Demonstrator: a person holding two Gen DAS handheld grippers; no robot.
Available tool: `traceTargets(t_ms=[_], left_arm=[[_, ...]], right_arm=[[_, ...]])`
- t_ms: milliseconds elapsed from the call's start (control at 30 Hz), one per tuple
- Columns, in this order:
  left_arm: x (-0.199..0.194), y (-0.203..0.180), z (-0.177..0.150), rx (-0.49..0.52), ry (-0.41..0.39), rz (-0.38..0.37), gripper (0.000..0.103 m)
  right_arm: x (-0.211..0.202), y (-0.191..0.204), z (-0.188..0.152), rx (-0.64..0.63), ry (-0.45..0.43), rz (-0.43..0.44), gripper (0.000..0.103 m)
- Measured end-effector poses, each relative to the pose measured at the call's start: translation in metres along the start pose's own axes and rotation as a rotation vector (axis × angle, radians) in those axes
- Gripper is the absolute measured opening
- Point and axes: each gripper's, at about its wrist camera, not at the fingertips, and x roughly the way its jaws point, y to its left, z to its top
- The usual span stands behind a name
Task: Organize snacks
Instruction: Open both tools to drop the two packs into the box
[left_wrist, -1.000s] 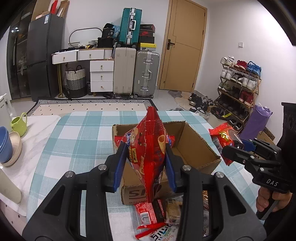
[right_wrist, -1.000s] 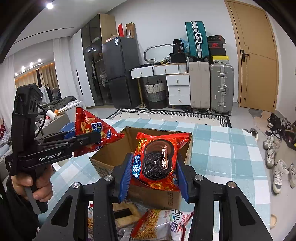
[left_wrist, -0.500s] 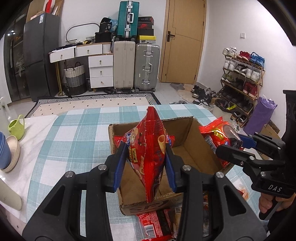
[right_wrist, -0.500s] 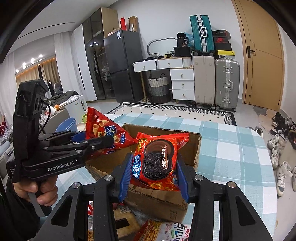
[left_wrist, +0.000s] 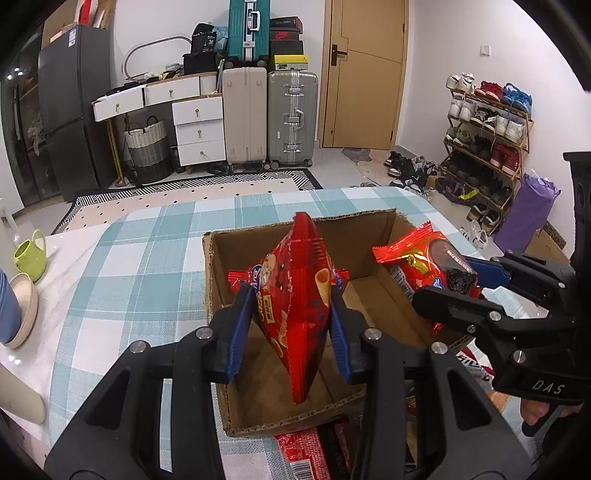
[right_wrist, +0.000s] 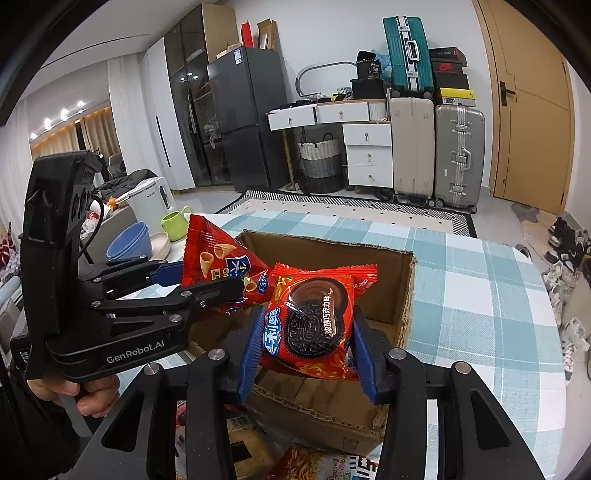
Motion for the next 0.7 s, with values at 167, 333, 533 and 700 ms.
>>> traceTargets(t_ms=[167,333,533,700], left_arm=[[0.014,-0.002,-0.002,0.015,0.021,0.007,0.036],[0.024,-0.003,-0.005,0.020,0.035,0.017,0.036],[0.033,-0.008,-0.008,0.041,0.038,0.029,0.037],[0.030,-0.005,-0.008,0.023,0.039,0.018,0.037]], right_arm=[[0.007,-0.004,-0.003,0.009,0.015,-0.002,0.045],[0.009,-0.002,-0.004,-0.001,0.019,-0.008,0.045],[0.009,-0.001,-0.005,-0.013,0.021,-0.017,0.049],[-0.014,0.003,-0.001,-0.013,-0.042,-0.017,0.073]])
